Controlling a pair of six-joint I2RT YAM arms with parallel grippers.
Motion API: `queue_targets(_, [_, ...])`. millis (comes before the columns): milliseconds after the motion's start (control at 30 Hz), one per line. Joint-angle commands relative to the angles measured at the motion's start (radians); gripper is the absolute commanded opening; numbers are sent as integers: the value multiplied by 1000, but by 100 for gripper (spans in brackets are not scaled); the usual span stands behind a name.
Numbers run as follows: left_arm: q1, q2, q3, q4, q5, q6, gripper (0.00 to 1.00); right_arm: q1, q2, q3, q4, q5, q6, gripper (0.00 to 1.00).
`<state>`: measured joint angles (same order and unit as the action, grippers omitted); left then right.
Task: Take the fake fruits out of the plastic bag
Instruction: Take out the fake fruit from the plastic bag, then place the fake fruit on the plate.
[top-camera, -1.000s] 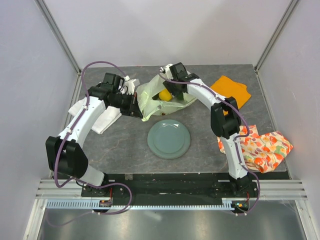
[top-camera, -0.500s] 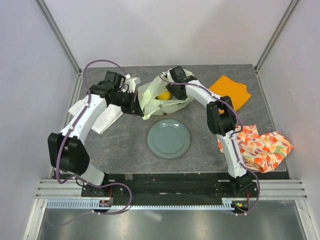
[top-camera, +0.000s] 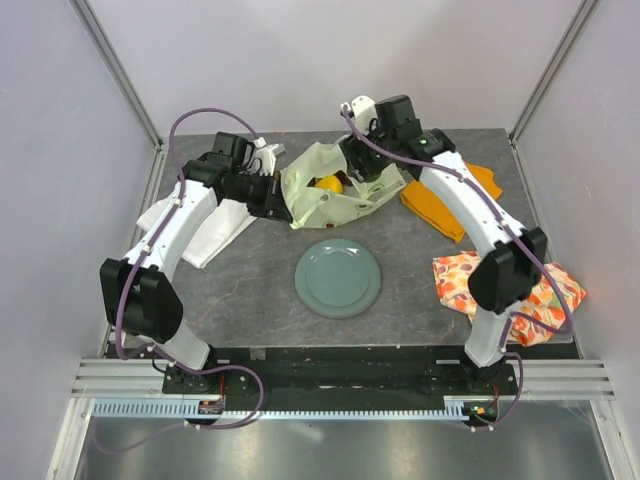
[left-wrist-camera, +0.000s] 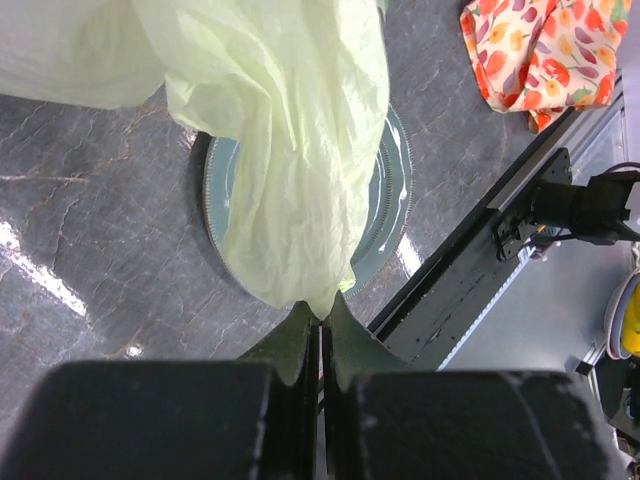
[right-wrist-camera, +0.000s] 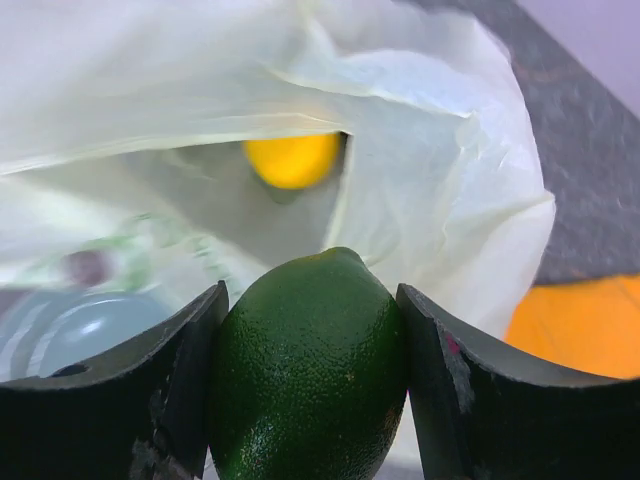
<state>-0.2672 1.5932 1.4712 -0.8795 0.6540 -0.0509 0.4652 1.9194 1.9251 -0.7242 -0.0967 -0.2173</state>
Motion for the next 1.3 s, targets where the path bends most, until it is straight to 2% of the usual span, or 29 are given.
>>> queue_targets(0, [-7, 13, 61, 24, 33, 10, 2, 9, -123, -110, -20, -271, 18, 25])
queue_targets(133, [-6, 24, 87, 25, 24, 8, 2, 59, -213, -227, -20, -374, -35, 25])
queue_targets(233, [-3, 36, 107, 28, 4, 2, 2, 150, -264, -362, -27, -399, -83, 25])
queue_targets(300, [2, 39, 109, 40, 15, -16, 2, 196, -292, -491, 66, -393, -70, 26])
queue_targets(400, [6, 47, 104, 56, 52, -55, 2, 236, -290, -583, 199, -360, -70, 27])
queue_targets(667, [6, 56, 130, 57, 82, -69, 2, 335, -143, -617, 380, -333, -30, 29])
queue_targets(867, [8, 14, 75, 59, 75, -61, 2, 349, -36, -595, 414, -322, -30, 34])
queue_targets(933, [8, 8, 69, 59, 75, -58, 2, 349, -16, -597, 416, -322, -42, 41])
queue_targets(1000, [8, 7, 70, 57, 75, -56, 2, 348, -19, -597, 413, -348, -47, 53])
queue_targets(1067, [8, 8, 74, 59, 76, -55, 2, 348, -28, -588, 390, -356, -44, 69])
queue_targets(1100, [8, 10, 80, 57, 81, -53, 2, 346, -45, -556, 367, -359, -44, 73])
queue_targets(1267, [8, 2, 72, 57, 99, -47, 2, 276, -135, -360, 120, -415, -54, 81])
